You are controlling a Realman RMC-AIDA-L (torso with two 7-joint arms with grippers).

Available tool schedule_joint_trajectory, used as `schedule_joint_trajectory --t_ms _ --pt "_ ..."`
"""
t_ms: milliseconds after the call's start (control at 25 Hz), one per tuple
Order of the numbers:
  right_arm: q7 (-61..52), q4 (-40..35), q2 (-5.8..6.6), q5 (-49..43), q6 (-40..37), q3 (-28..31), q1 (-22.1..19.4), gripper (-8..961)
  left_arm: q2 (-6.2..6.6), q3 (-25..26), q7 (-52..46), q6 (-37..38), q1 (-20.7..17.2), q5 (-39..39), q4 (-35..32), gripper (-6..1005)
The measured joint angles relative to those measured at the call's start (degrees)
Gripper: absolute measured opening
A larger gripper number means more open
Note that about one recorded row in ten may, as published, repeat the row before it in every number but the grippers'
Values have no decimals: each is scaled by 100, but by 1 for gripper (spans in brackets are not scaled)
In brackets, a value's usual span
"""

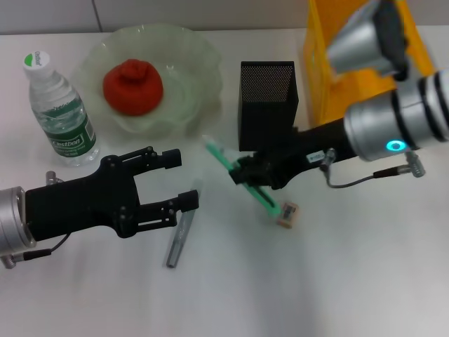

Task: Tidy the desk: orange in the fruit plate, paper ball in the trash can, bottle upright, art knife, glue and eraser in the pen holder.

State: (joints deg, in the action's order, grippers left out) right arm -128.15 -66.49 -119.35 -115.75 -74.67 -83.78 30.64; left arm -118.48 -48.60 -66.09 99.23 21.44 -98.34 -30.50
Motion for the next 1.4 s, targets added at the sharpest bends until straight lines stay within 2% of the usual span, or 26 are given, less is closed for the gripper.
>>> schedule_joint_trajectory --t_ms 40,120,160,200,240,280,320,360,440,480,520,560,600,640,1040,1400 --pt "516 -29 0 482 -1 234 -223 187 0 0 0 1 0 0 0 734" --pt "804 -29 0 769 -5 374 -338 187 0 0 0 1 -4 0 0 734" --pt "1451 4 0 1490 -27 661 -562 188 0 0 0 1 -11 1 0 734" --pt "1451 4 0 1490 -27 661 -562 188 0 0 0 1 -11 1 0 733" --pt "2044 97 0 2102 -110 866 -727 188 0 0 0 1 -23 0 0 733" --pt "2044 97 0 2102 -110 866 -727 188 0 0 0 1 -23 0 0 733" --pt "2813 349 0 2874 -283 1159 -879 188 0 0 0 1 -24 0 0 733" --pt "2813 349 0 2874 -283 1159 -879 188 0 0 0 0 -24 1 0 733" --pt "3892 993 0 3989 -589 1563 -997 188 0 0 0 4 -26 -1 0 732" --pt "3892 993 0 3989 -589 1563 -997 188 0 0 0 4 -26 -1 0 732" --pt "4535 1618 0 4732 -697 1844 -999 188 1 1 0 6 -27 -1 0 732" --pt "4815 1961 0 5048 -733 1976 -985 188 0 0 0 7 -27 -1 0 731" --pt "4815 1961 0 5048 -733 1976 -985 188 0 0 0 6 -27 -1 0 731" --pt "5302 2481 7 5373 -777 2160 -915 188 0 0 0 7 -27 -1 0 731" --pt "7433 3825 7 5457 -604 2326 -496 189 0 0 0 -26 -2 -1 0 729" --pt "7778 4433 -5 5455 -14 2250 25 190 0 0 0 -28 0 -1 0 727"
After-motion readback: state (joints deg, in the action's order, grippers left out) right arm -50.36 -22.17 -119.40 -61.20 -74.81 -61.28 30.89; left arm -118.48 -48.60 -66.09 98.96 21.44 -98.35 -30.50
